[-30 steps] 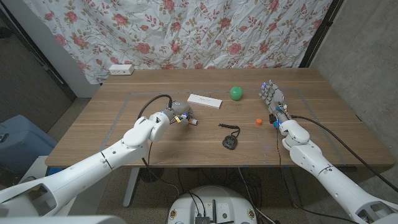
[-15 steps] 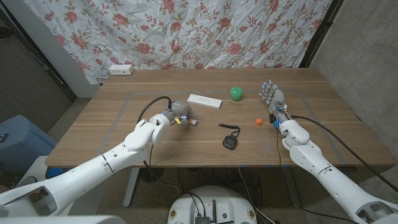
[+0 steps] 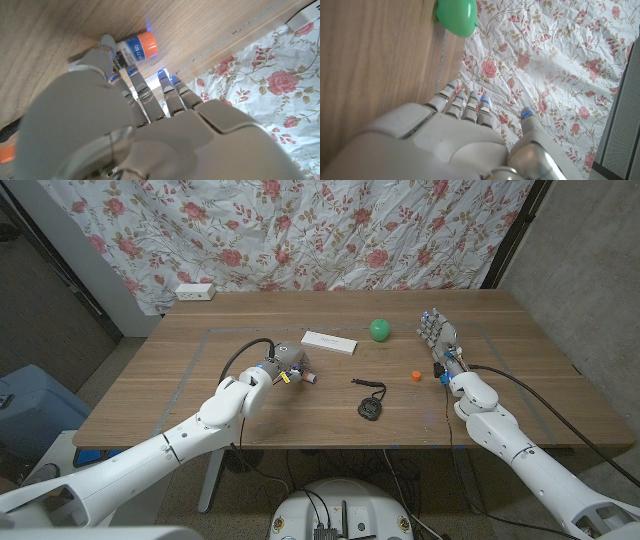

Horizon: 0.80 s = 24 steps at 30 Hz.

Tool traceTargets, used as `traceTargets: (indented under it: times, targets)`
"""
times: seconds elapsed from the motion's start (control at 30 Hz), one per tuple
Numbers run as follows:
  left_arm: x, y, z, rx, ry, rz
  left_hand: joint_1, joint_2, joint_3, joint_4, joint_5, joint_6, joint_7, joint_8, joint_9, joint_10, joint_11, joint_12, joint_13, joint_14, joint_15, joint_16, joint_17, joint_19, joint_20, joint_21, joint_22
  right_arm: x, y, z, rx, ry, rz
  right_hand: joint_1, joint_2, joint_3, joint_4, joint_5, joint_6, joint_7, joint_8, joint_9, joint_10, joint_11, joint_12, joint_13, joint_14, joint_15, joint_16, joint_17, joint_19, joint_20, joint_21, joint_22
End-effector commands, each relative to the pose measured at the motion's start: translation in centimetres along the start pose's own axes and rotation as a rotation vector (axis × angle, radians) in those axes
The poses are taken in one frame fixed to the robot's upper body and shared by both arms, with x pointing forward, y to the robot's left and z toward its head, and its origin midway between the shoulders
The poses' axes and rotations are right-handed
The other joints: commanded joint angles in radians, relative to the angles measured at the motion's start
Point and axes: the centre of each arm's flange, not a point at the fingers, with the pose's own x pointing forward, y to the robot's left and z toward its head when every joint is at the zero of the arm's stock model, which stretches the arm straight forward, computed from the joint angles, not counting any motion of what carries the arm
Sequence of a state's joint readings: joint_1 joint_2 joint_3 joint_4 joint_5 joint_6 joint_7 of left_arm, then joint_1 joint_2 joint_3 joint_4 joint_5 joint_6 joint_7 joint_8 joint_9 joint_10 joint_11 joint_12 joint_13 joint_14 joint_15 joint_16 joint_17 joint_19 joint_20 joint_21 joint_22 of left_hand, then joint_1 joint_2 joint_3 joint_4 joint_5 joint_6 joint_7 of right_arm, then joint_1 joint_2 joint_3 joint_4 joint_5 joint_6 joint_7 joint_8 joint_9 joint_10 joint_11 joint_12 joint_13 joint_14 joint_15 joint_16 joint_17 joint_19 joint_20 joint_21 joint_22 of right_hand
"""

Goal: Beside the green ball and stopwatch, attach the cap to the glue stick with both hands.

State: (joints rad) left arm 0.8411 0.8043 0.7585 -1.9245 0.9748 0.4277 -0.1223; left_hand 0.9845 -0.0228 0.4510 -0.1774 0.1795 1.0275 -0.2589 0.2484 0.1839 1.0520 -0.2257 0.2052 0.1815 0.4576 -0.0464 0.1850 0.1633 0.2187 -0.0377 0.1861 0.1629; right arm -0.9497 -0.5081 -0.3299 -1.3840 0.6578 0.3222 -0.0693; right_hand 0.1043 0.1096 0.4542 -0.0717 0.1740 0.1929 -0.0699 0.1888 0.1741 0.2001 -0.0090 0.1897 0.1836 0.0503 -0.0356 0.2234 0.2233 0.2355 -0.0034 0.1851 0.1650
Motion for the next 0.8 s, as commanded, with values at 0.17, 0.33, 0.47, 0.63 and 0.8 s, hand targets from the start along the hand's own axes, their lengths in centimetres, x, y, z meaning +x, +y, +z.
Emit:
traceTargets:
  times: [0.17, 0.33, 0.47, 0.63, 0.8]
  targets:
    - [-0.2, 2.3, -0.3, 0.012, 0.011, 0.091, 0.004, 0.009, -0.007, 0.003, 0.001, 0.08, 0.072, 0.004, 0.004, 0.053, 0.001, 0.005, 0.007, 0.02, -0.096, 0.001, 0.001, 0.009, -0.03, -0.001, 0.002, -0.4, -0.4, 0.1, -0.002, -0.003, -0.001, -0.004, 0.036, 0.001, -0.007, 0.005, 0.006, 0.001, 0.003, 0.004, 0.007, -0.002, 0.005, 0.003, 0.001, 0.003, 0.006, 0.003, 0.002, 0.012, 0.006, 0.005]
    - [-0.4, 2.7, -0.3, 0.01, 0.016, 0.098, 0.005, 0.009, -0.01, 0.004, 0.001, 0.085, 0.074, 0.004, 0.004, 0.058, 0.001, 0.005, 0.007, 0.024, -0.095, 0.001, 0.001, 0.008, -0.032, -0.001, 0.002, -0.5, -0.4, 0.2, -0.004, -0.005, 0.002, -0.004, 0.037, 0.001, -0.007, 0.005, 0.006, 0.0, 0.002, 0.004, 0.008, -0.003, 0.005, 0.003, 0.0, 0.003, 0.005, 0.003, 0.002, 0.012, 0.006, 0.005]
    - [-0.4, 3.4, -0.7, 0.009, 0.015, 0.099, 0.005, 0.009, -0.011, 0.005, 0.0, 0.088, 0.073, 0.003, 0.004, 0.061, 0.001, 0.004, 0.007, 0.026, -0.095, 0.001, 0.001, 0.007, -0.032, -0.002, 0.002, -0.6, -0.5, 0.4, -0.009, -0.006, 0.008, -0.004, 0.037, 0.001, -0.007, 0.005, 0.005, -0.001, 0.002, 0.004, 0.007, -0.002, 0.005, 0.003, -0.001, 0.005, 0.005, 0.003, 0.002, 0.013, 0.006, 0.005]
    - [-0.6, 3.9, -0.9, -0.003, 0.019, 0.104, 0.004, 0.009, -0.014, 0.006, 0.0, 0.088, 0.071, 0.002, 0.005, 0.064, 0.001, 0.003, 0.007, 0.029, -0.096, 0.001, 0.001, 0.006, -0.033, -0.002, 0.002, -0.8, -0.5, 0.9, -0.029, -0.012, 0.016, -0.004, 0.037, 0.0, -0.007, 0.005, 0.004, -0.001, 0.001, 0.004, 0.007, -0.003, 0.005, 0.003, -0.001, 0.004, 0.005, 0.004, 0.002, 0.014, 0.006, 0.005]
    - [-0.8, 4.5, -1.2, -0.016, 0.022, 0.117, 0.003, 0.008, -0.016, 0.007, 0.0, 0.089, 0.071, 0.001, 0.005, 0.067, 0.001, 0.003, 0.007, 0.03, -0.096, 0.0, 0.001, 0.005, -0.033, -0.003, 0.002, -1.1, -0.6, 1.3, -0.06, -0.018, 0.023, -0.003, 0.036, 0.001, -0.009, 0.005, -0.003, -0.008, -0.002, 0.004, 0.006, -0.003, 0.004, 0.003, -0.001, 0.003, 0.005, 0.003, 0.004, 0.005, 0.007, 0.005]
